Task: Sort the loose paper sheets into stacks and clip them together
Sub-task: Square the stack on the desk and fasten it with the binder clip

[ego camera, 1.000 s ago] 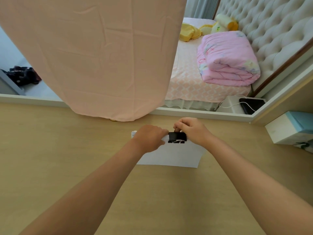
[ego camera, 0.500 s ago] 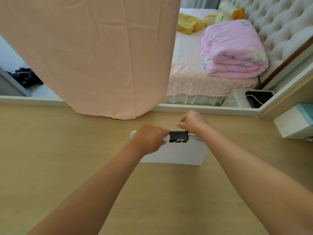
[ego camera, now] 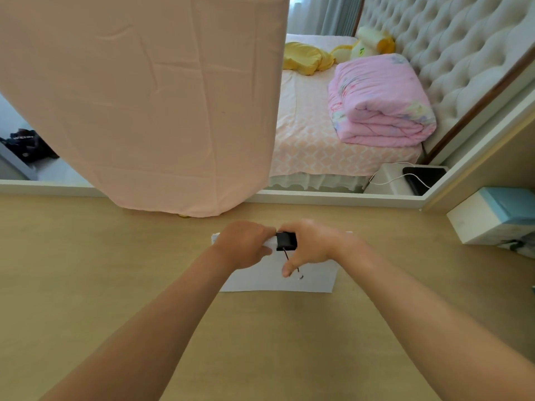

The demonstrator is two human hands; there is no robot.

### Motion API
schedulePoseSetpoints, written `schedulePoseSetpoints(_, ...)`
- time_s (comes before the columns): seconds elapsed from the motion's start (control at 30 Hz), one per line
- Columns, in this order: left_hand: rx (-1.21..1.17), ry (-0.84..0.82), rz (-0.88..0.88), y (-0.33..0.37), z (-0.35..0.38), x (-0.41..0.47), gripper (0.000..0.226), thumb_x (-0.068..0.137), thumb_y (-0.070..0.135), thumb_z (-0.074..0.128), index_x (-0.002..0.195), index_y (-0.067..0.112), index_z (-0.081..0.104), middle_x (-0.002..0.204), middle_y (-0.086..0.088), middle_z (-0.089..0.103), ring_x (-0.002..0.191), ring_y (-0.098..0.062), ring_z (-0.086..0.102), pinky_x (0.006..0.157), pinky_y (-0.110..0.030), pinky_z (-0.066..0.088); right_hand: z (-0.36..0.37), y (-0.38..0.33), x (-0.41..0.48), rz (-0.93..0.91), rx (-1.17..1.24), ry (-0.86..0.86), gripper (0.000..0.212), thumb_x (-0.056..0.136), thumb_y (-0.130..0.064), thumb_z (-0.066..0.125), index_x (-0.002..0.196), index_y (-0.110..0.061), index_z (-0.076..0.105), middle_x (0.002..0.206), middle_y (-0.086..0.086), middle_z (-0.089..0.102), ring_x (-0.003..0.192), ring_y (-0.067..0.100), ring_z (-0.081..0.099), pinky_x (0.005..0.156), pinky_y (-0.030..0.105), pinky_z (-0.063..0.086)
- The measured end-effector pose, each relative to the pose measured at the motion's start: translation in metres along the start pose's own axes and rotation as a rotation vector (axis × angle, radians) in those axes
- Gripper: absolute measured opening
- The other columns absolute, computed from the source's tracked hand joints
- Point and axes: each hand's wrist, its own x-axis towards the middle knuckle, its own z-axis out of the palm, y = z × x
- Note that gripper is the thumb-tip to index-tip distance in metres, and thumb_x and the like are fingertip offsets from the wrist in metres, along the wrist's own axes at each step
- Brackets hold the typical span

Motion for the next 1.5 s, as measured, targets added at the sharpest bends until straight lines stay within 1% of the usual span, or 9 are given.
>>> schedulePoseSetpoints(0.13,-0.018,0.015,-0.028,-0.004,-0.002,0.001,0.013,0.093,0.036,0.057,0.097,0.023,0.056,0.083,0.003,0.066,0.074,-0.021,0.058,0.059,-0.032,0.029,0.024,0.006,0.015,-0.120,-0.397,0.340,0.059,0.059,-0.055,0.084,0.101,-0.026,0.054,0.090,-0.008,0.060,0.081,0.018,0.057,0.069,0.033,0.044)
schedulePoseSetpoints(0.3,0.025,0.007,-0.048,-0.004,-0.003,-0.002,0.015,0.095,0.040,0.054,0.098,0.025,0.053,0.082,0.004,0.063,0.069,-0.017,0.050,0.059,-0.032,0.031,0.037,0.019,0.024,-0.225,-0.455,0.581,0.045,0.069,-0.042,0.082,0.103,-0.021,0.060,0.091,-0.004,0.065,0.079,0.024,0.062,0.066,0.033,0.041)
schedulePoseSetpoints(0.5,-0.293,-0.041,-0.253,-0.014,-0.018,-0.003,0.016,0.094,0.038,0.057,0.107,0.030,0.060,0.090,0.005,0.064,0.086,-0.019,0.058,0.070,-0.034,0.045,0.033,0.035,0.003,-0.038,-0.323,0.941,0.083,0.074,-0.050,0.076,0.142,-0.018,0.041,0.146,0.009,0.039,0.138,0.031,0.036,0.114,0.049,0.029)
schedulePoseSetpoints(0.6,-0.696,-0.043,-0.392,-0.028,-0.034,-0.015,0.027,0.094,0.038,0.062,0.119,0.029,0.065,0.108,0.007,0.070,0.095,-0.016,0.067,0.080,-0.033,0.051,0.054,0.036,-0.013,0.191,0.159,1.144,0.102,0.073,-0.050,0.076,0.153,-0.015,0.024,0.160,0.012,0.018,0.149,0.031,0.017,0.119,0.045,0.018)
schedulePoseSetpoints(0.7,-1.291,-0.008,-0.540,-0.030,-0.040,-0.034,0.023,0.093,0.031,0.066,0.115,0.024,0.068,0.103,0.004,0.076,0.089,-0.016,0.074,0.075,-0.033,0.057,0.076,0.032,-0.021,0.444,1.074,0.901,0.114,0.068,-0.056,0.082,0.155,-0.019,0.019,0.159,0.008,0.028,0.145,0.026,0.031,0.117,0.036,0.021)
schedulePoseSetpoints(0.77,-1.442,-0.056,-0.592,-0.026,-0.033,-0.042,0.027,0.093,0.030,0.067,0.118,0.020,0.067,0.105,0.000,0.076,0.093,-0.021,0.074,0.079,-0.038,0.058,0.089,0.027,-0.027,0.345,1.648,0.372,0.085,0.079,-0.069,0.065,0.145,-0.019,0.044,0.140,0.008,0.057,0.127,0.028,0.057,0.113,0.046,0.037)
schedulePoseSetpoints(0.83,-1.485,-0.126,-0.628,-0.021,-0.018,-0.046,0.030,0.093,0.030,0.067,0.120,0.017,0.066,0.108,-0.005,0.075,0.098,-0.025,0.073,0.085,-0.044,0.057,0.106,0.029,-0.031,0.311,1.822,0.163,0.058,0.091,-0.062,0.054,0.129,-0.019,0.062,0.124,0.011,0.069,0.116,0.032,0.065,0.108,0.053,0.043)
schedulePoseSetpoints(1.17,-1.420,-0.321,-0.856,-0.005,0.092,-0.097,0.032,0.098,0.035,0.058,0.128,0.024,0.054,0.116,-0.002,0.072,0.105,-0.023,0.069,0.093,-0.047,0.056,0.169,0.051,-0.020,0.588,1.191,0.226,0.028,0.096,-0.026,0.063,0.120,-0.014,0.059,0.109,0.002,0.070,0.096,0.022,0.068,0.087,0.041,0.056)
schedulePoseSetpoints(1.5,-0.851,-0.373,-0.921,-0.016,0.123,-0.122,0.046,0.088,0.022,0.062,0.126,0.006,0.041,0.126,-0.010,0.049,0.106,-0.028,0.059,0.082,-0.042,0.058,0.185,0.026,-0.005,0.592,0.832,0.321,0.027,0.082,-0.016,0.055,0.110,-0.018,0.054,0.105,0.000,0.066,0.091,0.020,0.065,0.077,0.036,0.056)
